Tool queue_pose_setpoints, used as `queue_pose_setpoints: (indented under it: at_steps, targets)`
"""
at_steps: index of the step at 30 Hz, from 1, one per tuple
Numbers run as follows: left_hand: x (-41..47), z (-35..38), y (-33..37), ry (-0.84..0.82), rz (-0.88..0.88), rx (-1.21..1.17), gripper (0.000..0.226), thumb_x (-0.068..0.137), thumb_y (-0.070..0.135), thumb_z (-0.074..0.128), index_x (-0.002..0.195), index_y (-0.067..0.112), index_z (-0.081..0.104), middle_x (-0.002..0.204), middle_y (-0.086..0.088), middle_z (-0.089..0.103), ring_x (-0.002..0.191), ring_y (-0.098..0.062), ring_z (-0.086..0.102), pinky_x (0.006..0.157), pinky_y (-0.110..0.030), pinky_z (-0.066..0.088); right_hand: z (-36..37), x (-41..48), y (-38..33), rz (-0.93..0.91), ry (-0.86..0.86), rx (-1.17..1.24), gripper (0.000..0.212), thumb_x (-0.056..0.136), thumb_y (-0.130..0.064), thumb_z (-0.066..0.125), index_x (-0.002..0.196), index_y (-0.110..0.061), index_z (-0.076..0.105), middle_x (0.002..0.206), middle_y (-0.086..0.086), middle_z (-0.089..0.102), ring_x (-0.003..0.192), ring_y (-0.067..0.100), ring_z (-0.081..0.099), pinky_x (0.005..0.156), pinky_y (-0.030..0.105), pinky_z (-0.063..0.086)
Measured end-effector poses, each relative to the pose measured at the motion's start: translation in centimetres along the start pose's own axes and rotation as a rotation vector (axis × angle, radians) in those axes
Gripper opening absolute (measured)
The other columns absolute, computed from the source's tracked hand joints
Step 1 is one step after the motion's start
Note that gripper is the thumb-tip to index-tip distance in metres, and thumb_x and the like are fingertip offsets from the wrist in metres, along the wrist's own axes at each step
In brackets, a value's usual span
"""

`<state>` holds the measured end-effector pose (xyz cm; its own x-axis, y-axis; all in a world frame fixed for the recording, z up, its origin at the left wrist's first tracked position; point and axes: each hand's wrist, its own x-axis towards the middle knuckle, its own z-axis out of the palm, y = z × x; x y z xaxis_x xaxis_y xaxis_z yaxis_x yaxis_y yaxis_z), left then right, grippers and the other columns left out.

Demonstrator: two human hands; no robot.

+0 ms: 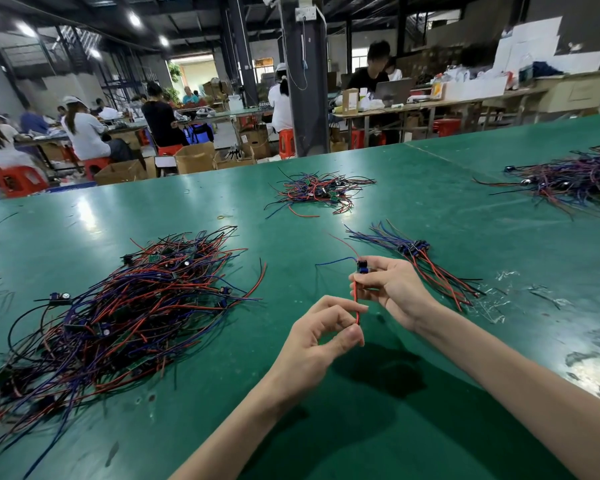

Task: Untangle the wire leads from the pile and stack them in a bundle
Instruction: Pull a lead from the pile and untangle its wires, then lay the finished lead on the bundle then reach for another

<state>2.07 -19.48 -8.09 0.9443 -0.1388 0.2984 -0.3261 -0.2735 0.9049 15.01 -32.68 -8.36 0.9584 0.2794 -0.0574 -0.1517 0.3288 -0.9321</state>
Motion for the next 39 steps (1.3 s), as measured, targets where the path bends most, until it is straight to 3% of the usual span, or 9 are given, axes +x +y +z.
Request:
queue_pose_setpoints:
  at_steps: [4, 9, 11, 14, 17, 26, 33, 36, 39]
  targets:
    - [-0.1, 0.0, -0.5, 0.038, -0.069, 0.057, 0.022, 0.081, 0.038, 0.06, 0.065, 0.024, 0.066, 0.124, 0.014, 0.047, 0.126, -0.007, 0.036, 0.108, -0.028, 0.023, -0.3, 0.3, -1.1, -0.116, 0.016, -0.031, 0.026, 0.082, 0.018, 0.055, 0.1, 0.0, 0.058, 0.075, 0.014, 0.058, 0.052, 0.017, 0.064, 0.053, 0.027, 0.056]
    - [-0.2, 0.1, -0.4, 0.046, -0.112, 0.021, 0.027, 0.082, 0.045, 0.054, 0.06, 0.032, 0.066, 0.125, 0.013, 0.044, 0.127, -0.001, 0.032, 0.106, -0.023, 0.023, -1.6, 2.7, -5.4, -0.303, 0.121, -0.14, 0.036, 0.084, 0.014, 0.057, 0.118, 0.004, 0.049, 0.09, 0.018, 0.055, 0.054, 0.016, 0.065, 0.057, 0.026, 0.057]
    - [0.0, 0.1, -0.3, 0.068, -0.124, 0.01, 0.029, 0.082, 0.044, 0.052, 0.061, 0.033, 0.067, 0.124, 0.011, 0.045, 0.127, -0.001, 0.033, 0.105, -0.022, 0.024, -2.7, 4.1, -7.0, -0.384, 0.199, -0.328, 0.043, 0.084, 0.01, 0.06, 0.124, 0.001, 0.047, 0.094, 0.019, 0.06, 0.058, 0.022, 0.067, 0.062, 0.03, 0.058]
    - [0.2, -0.2, -0.3, 0.105, -0.132, -0.015, 0.029, 0.083, 0.042, 0.05, 0.06, 0.034, 0.067, 0.121, 0.006, 0.048, 0.126, -0.001, 0.035, 0.103, -0.024, 0.027, -4.8, 6.4, -7.8, -0.343, 0.326, -0.797, 0.051, 0.082, 0.006, 0.064, 0.129, 0.002, 0.046, 0.098, 0.022, 0.067, 0.08, 0.035, 0.068, 0.086, 0.046, 0.054]
    - [0.2, -0.3, -0.4, 0.117, -0.134, -0.031, 0.028, 0.083, 0.04, 0.05, 0.061, 0.035, 0.067, 0.12, 0.005, 0.05, 0.123, 0.001, 0.037, 0.099, -0.022, 0.029, -6.8, 7.4, -6.9, -0.205, 0.36, -1.141, 0.048, 0.079, 0.006, 0.059, 0.127, 0.001, 0.053, 0.106, 0.024, 0.067, 0.105, 0.034, 0.062, 0.101, 0.04, 0.044]
    - [0.2, -0.3, -0.7, 0.103, -0.123, -0.028, 0.026, 0.082, 0.04, 0.053, 0.06, 0.037, 0.067, 0.116, 0.006, 0.052, 0.122, -0.002, 0.039, 0.103, -0.028, 0.03, -8.2, 6.5, -2.9, -0.248, 0.456, -1.537, 0.03, 0.079, -0.002, 0.053, 0.106, -0.006, 0.064, 0.105, 0.021, 0.062, 0.095, 0.04, 0.058, 0.08, 0.042, 0.049]
    - [0.2, -0.2, -0.7, 0.089, -0.123, -0.042, 0.027, 0.081, 0.04, 0.056, 0.058, 0.035, 0.068, 0.112, 0.01, 0.056, 0.118, 0.001, 0.041, 0.101, -0.024, 0.031, -6.5, 4.8, -0.9, -0.308, 0.539, -1.927, 0.031, 0.077, -0.01, 0.06, 0.107, -0.004, 0.053, 0.11, 0.017, 0.051, 0.103, 0.034, 0.046, 0.082, 0.04, 0.039]
    - [0.1, -0.2, -1.2, 0.059, -0.102, 0.046, 0.032, 0.085, 0.036, 0.063, 0.056, 0.024, 0.069, 0.109, 0.013, 0.057, 0.116, 0.005, 0.04, 0.097, -0.011, 0.025, -5.1, 3.8, -0.6, -0.444, 0.383, -2.141, 0.047, 0.067, -0.015, 0.071, 0.109, -0.008, 0.052, 0.108, 0.013, 0.05, 0.1, 0.031, 0.048, 0.078, 0.039, 0.038]
    - [-0.1, 0.0, -1.8, 0.029, -0.014, 0.249, 0.036, 0.088, 0.03, 0.066, 0.056, 0.013, 0.068, 0.103, 0.012, 0.061, 0.109, 0.003, 0.043, 0.095, -0.006, 0.022, -2.9, 2.6, 0.7, -0.593, 0.169, -2.099, 0.037, 0.063, -0.005, 0.07, 0.099, -0.009, 0.059, 0.099, 0.014, 0.056, 0.095, 0.034, 0.053, 0.078, 0.041, 0.042]
